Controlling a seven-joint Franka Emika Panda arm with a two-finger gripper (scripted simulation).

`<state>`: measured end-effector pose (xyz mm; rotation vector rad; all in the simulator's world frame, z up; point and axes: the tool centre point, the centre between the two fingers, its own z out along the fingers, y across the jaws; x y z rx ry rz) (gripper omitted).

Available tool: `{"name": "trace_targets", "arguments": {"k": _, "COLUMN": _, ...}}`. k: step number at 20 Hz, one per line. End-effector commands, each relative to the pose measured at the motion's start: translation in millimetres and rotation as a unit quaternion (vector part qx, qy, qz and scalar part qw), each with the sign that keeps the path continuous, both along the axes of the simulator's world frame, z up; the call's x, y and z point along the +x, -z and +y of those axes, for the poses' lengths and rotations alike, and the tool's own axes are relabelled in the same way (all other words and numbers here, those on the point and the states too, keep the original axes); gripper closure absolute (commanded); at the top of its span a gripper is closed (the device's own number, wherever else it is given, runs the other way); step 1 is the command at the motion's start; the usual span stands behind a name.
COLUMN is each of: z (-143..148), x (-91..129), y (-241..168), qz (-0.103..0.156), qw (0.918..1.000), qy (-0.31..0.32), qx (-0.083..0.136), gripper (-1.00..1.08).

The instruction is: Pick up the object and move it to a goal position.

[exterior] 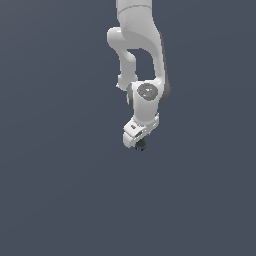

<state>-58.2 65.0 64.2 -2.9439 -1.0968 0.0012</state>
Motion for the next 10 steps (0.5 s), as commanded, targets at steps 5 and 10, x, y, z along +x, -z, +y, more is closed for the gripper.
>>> {"name": "trace_targets", "arguments": {"k": 5, "z": 0.1, "x": -0.4, "y": 11.7, "qz": 0.000, "qw": 1.0000, "qy": -0.001, "qx": 0.000, "gripper": -0.92}}
{"name": "trace_targets", "arguments": {"k": 10, "z": 0.2, "x": -1.5, "y": 36.3, "qz": 0.000, "qw": 1.0000, "qy": -0.002, "qx": 0.000, "gripper": -0.92}}
